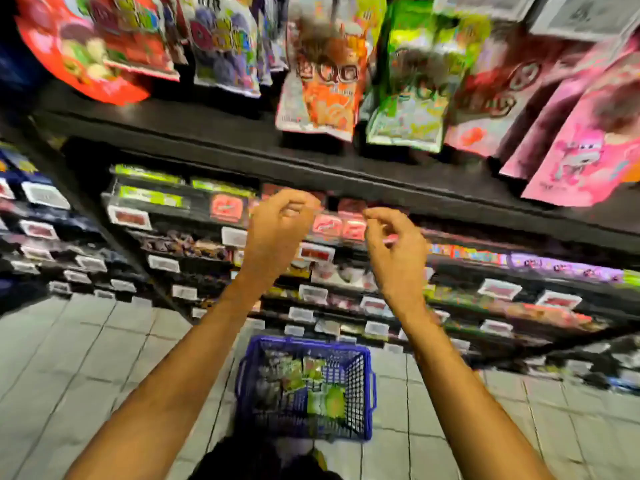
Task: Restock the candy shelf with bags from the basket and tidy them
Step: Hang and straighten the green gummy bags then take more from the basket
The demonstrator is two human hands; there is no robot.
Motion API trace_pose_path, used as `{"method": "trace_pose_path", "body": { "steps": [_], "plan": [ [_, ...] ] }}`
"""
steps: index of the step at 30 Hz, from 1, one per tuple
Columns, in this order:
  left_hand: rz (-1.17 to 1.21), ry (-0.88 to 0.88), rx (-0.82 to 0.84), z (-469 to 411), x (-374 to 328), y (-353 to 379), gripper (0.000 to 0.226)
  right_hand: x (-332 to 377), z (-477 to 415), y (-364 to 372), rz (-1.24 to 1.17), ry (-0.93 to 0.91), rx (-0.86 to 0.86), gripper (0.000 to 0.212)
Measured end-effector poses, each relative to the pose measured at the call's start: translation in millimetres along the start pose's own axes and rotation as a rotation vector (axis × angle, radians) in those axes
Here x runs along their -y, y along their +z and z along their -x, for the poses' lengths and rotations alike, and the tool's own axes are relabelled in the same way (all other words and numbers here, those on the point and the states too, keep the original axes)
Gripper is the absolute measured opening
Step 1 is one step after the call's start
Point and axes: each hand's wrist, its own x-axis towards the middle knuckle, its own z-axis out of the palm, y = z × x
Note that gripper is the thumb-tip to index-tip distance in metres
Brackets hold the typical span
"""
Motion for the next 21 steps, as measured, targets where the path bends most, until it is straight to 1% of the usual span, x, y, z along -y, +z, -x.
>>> {"method": "trace_pose_path", "body": {
  "steps": [2, 4, 6, 8, 10, 11, 14, 16, 18, 19, 21],
  "plan": [
    [-0.130, -0.186, 0.062, 42.0, 58.8, 16.5, 0.016, -58.7, 40.0, 6.2, 0.076, 0.148, 0.139, 0.015],
    [-0.233, -0.432, 0.122, 84.3, 116.2, 30.3, 0.012, -117.8, 81.3, 13.0, 0.154, 0.315, 0.280, 0.014],
    [-0.266, -0.519, 0.149, 120.8, 171.7, 41.8, 0.010, -173.6, 122.6, 21.4, 0.206, 0.470, 0.425, 0.017],
    [-0.253, -0.572, 0.172, 151.9, 221.2, 54.2, 0.010, -223.3, 162.4, 33.4, 0.226, 0.617, 0.525, 0.016],
    [-0.246, -0.620, 0.175, 181.9, 265.2, 60.8, 0.019, -266.0, 198.0, 45.6, 0.231, 0.715, 0.544, 0.021],
    [-0.261, -0.671, 0.182, 197.3, 290.8, 65.1, 0.021, -289.6, 216.0, 54.3, 0.238, 0.754, 0.555, 0.022],
    [-0.334, -0.806, 0.212, 239.6, 365.7, 77.4, 0.012, -353.6, 261.0, 76.2, 0.231, 0.864, 0.607, 0.017],
    [-0.356, -0.873, 0.223, 263.0, 413.1, 83.4, 0.016, -392.4, 286.2, 91.6, 0.205, 0.927, 0.593, 0.017],
    [-0.348, -0.891, 0.258, 283.8, 460.8, 91.2, 0.017, -434.2, 310.9, 111.5, 0.211, 0.963, 0.554, 0.017],
    [-0.370, -0.895, 0.283, 292.2, 481.1, 94.7, 0.023, -453.7, 320.7, 121.1, 0.196, 0.998, 0.539, 0.018],
    [-0.404, -0.937, 0.309, 308.5, 523.9, 100.1, 0.035, -491.0, 338.6, 140.1, 0.162, 1.113, 0.572, 0.019]
  ]
}}
